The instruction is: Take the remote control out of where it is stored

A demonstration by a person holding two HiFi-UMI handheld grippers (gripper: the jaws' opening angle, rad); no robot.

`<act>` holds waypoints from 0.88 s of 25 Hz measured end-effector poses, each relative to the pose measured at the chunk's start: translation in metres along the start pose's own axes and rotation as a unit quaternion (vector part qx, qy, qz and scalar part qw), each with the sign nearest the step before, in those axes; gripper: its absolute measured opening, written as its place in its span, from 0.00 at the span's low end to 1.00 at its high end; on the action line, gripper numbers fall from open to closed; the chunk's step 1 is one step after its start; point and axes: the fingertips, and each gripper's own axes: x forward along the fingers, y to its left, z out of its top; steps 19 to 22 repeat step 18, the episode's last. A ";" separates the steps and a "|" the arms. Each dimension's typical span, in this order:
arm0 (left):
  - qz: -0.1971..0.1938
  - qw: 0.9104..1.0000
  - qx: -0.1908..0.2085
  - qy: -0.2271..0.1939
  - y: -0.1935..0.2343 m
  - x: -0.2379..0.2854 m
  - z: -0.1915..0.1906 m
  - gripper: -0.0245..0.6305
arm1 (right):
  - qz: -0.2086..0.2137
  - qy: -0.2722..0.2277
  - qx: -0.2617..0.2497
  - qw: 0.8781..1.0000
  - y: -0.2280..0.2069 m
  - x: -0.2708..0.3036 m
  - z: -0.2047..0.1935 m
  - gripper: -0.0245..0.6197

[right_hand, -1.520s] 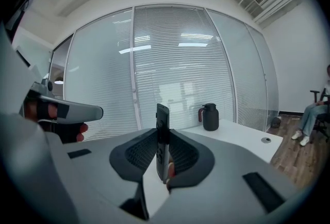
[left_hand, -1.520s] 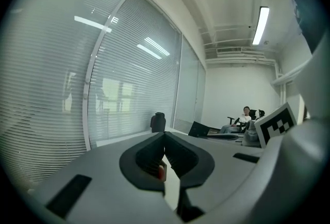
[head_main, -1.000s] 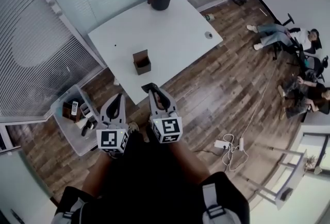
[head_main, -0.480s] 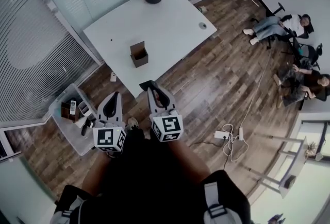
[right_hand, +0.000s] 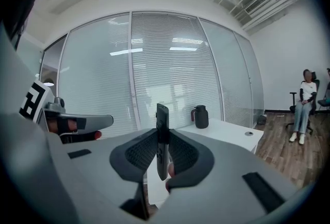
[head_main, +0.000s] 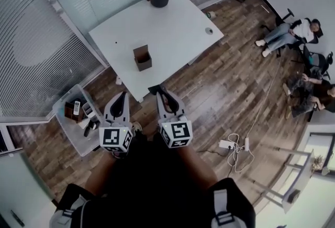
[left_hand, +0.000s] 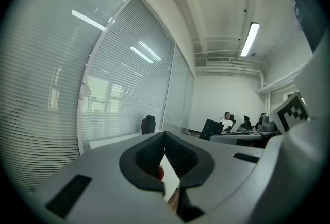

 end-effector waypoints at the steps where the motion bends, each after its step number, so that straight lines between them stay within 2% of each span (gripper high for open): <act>1: -0.001 1.000 0.001 0.001 -0.003 0.002 -0.001 0.05 | 0.000 0.000 -0.001 1.000 -0.003 -0.001 0.000 0.14; 22: 0.013 1.000 0.020 -0.004 -0.001 0.006 0.009 0.05 | 0.021 -0.012 0.001 1.000 0.000 0.012 0.005 0.14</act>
